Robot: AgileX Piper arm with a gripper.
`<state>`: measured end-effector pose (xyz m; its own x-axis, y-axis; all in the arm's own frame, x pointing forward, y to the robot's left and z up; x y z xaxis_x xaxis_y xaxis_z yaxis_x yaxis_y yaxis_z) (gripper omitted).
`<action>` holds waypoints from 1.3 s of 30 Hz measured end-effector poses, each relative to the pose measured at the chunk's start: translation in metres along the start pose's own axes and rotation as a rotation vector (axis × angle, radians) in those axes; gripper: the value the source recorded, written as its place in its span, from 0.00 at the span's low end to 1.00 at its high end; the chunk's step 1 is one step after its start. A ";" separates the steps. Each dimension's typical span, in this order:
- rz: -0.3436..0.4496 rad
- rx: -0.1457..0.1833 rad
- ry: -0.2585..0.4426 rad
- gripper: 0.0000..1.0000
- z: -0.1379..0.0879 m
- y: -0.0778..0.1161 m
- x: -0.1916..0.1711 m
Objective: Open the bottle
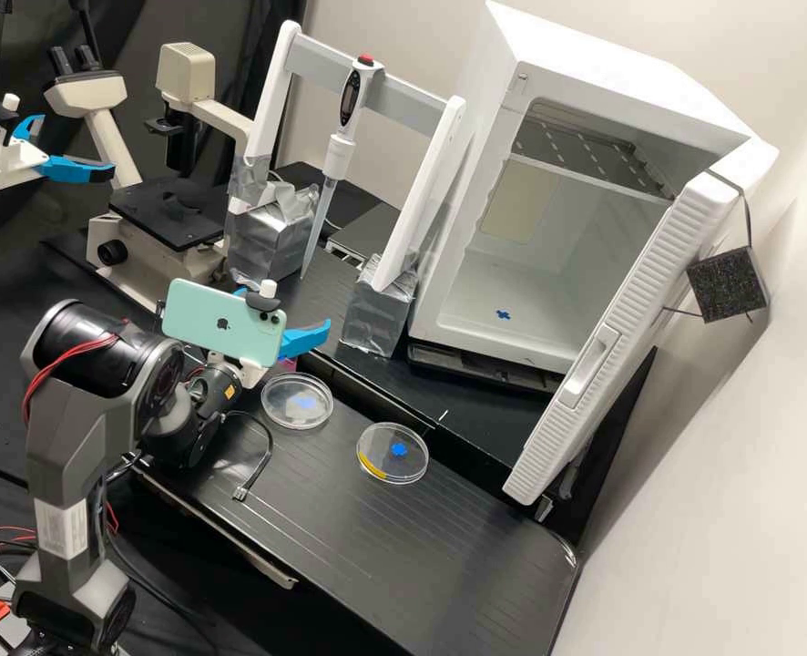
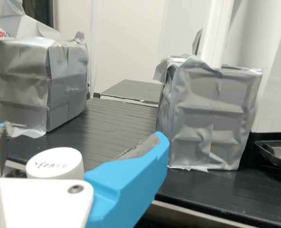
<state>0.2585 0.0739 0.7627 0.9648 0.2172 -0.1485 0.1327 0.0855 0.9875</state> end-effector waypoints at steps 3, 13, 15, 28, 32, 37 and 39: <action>0.000 0.000 0.000 0.00 0.000 0.000 0.000; 0.000 0.000 0.000 0.00 0.000 0.000 0.000; 0.000 0.000 0.000 0.00 0.000 0.000 0.000; -0.003 -0.002 -0.004 0.00 0.000 -0.002 0.000; -0.004 -0.002 -0.004 0.00 0.000 -0.002 0.000; -0.006 0.000 -0.002 0.00 -0.001 -0.003 0.000; -0.006 0.000 -0.001 0.00 -0.001 -0.003 0.000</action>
<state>0.2580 0.0751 0.7595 0.9642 0.2155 -0.1544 0.1386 0.0865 0.9866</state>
